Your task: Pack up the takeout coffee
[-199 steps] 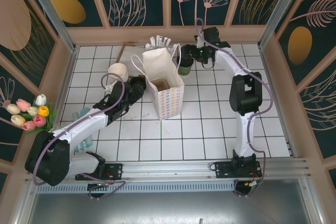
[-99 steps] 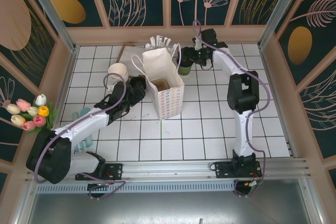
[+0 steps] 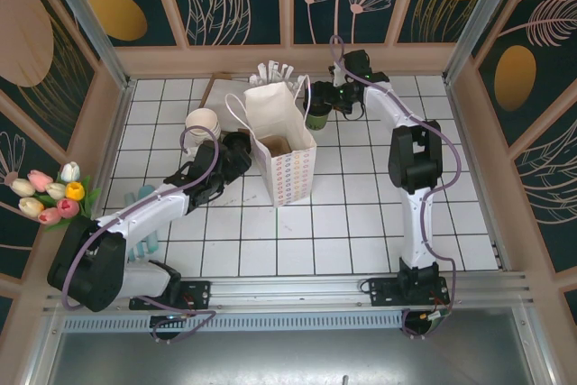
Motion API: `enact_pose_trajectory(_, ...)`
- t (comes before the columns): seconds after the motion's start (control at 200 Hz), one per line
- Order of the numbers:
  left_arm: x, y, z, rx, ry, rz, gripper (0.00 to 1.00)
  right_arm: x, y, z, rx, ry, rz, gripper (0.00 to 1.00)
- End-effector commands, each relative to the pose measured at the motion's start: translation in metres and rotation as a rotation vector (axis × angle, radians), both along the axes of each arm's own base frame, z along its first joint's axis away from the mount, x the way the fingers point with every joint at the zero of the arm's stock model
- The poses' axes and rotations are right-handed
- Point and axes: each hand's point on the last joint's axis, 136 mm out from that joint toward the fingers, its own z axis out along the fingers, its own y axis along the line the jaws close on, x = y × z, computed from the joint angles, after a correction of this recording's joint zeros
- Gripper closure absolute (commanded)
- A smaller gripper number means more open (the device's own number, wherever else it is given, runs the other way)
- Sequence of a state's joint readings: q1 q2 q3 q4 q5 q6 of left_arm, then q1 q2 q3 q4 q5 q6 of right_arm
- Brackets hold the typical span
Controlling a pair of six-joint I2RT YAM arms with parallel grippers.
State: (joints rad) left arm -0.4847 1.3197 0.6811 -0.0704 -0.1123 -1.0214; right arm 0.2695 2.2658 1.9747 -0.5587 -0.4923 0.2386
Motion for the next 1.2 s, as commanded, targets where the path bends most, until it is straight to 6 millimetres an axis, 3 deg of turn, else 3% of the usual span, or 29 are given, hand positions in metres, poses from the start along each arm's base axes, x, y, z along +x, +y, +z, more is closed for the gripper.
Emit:
enact_pose_trajectory(0.0, 0.008, -0.003, 0.013, -0.003, -0.039, -0.008, 0.01, -0.002, 0.009, 0.003, 0.022, 0.012, 0.024, 0.03)
enact_pose_trajectory(0.565, 0.012, -0.009, 0.002, 0.009, -0.009, -0.033, 0.02, 0.000, 0.011, -0.002, -0.005, 0.002, 0.021, 0.01)
enact_pose_trajectory(0.846, 0.018, -0.016, -0.002, 0.016, 0.015, -0.062, 0.02, 0.004, 0.003, 0.025, -0.047, -0.085, 0.003, 0.01)
enact_pose_trajectory(1.111, 0.023, -0.022, -0.001, 0.027, 0.037, -0.086, 0.01, 0.001, 0.005, 0.000, -0.082, -0.043, 0.015, 0.01)
enact_pose_trajectory(1.196, 0.024, -0.021, -0.001, 0.042, 0.044, -0.083, 0.02, 0.000, 0.005, -0.001, -0.086, -0.044, 0.015, 0.09)
